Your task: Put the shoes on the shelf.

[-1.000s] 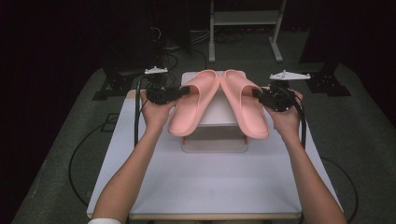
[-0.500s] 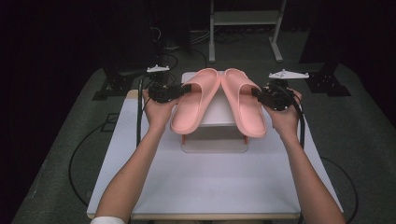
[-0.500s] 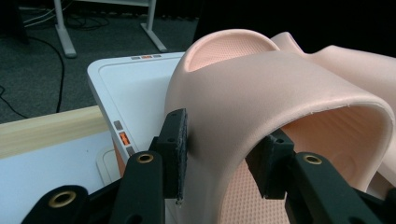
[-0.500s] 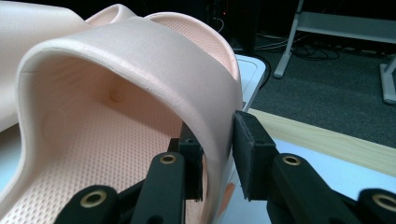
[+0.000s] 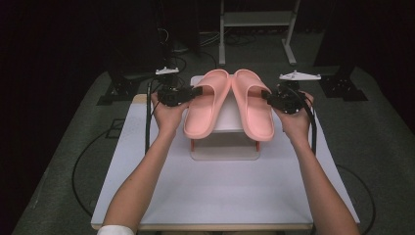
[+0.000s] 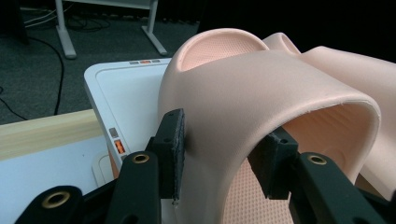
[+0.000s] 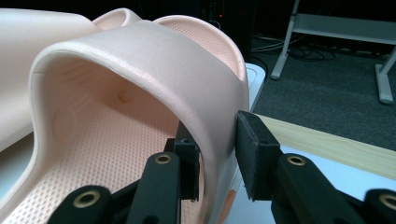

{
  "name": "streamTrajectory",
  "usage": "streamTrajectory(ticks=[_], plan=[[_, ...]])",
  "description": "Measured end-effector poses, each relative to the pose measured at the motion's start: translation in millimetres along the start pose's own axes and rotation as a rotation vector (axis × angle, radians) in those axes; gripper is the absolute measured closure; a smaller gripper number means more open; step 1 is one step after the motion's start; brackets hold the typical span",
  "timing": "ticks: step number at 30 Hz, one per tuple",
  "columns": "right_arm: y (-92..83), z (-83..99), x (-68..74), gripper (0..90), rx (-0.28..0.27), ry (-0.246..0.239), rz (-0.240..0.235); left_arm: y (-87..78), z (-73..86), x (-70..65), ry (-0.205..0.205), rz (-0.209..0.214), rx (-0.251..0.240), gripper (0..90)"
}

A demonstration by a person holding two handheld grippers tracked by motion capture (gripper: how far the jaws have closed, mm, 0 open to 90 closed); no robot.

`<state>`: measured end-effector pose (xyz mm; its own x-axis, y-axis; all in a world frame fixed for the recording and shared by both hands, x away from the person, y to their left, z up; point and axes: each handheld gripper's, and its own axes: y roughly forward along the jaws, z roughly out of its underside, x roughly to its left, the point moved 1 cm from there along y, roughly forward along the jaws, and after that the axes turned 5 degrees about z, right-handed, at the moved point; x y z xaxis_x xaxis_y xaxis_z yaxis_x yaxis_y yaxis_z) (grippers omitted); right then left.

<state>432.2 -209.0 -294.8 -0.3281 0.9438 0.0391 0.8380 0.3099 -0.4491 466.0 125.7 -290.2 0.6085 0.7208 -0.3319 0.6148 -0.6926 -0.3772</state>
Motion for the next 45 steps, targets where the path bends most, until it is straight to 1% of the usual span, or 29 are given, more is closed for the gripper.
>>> streamTrajectory(ticks=[3, 7, 13, 19, 27, 30, 36, 40, 45], plan=[[1.6, -1.2, 0.6, 68.7, -0.003, 0.007, 0.001, 1.1, -0.1, 0.1, -0.015, 0.000, -0.011, 56.7], [3.9, -1.8, 1.4, 68.4, -0.004, 0.013, 0.000, 1.7, -0.3, 0.4, -0.022, -0.006, -0.020, 55.9], [10.1, -1.9, 2.7, 68.3, -0.006, 0.031, 0.008, 4.9, -0.1, 2.9, -0.038, -0.017, -0.018, 55.3], [15.7, -3.8, 5.2, 67.8, 0.003, 0.053, 0.010, 7.5, -0.5, 3.9, -0.049, -0.018, -0.013, 55.0], [23.3, -7.0, 11.0, 67.0, 0.007, 0.043, 0.023, 9.1, -1.1, 7.0, -0.052, -0.025, -0.010, 54.2], [25.4, -7.5, 13.3, 66.6, 0.012, 0.047, 0.026, 9.9, -1.0, 7.5, -0.053, -0.026, -0.009, 54.0], [29.3, -9.4, 15.8, 65.7, 0.014, 0.044, 0.033, 13.2, -1.6, 7.9, -0.064, -0.026, -0.010, 53.7], [32.1, -10.8, 16.8, 65.5, 0.021, 0.046, 0.038, 15.0, -2.6, 8.1, -0.058, -0.029, -0.003, 53.5], [35.3, -10.7, 17.3, 65.4, 0.020, 0.051, 0.040, 17.7, -3.2, 8.5, -0.065, -0.030, -0.001, 53.4]])
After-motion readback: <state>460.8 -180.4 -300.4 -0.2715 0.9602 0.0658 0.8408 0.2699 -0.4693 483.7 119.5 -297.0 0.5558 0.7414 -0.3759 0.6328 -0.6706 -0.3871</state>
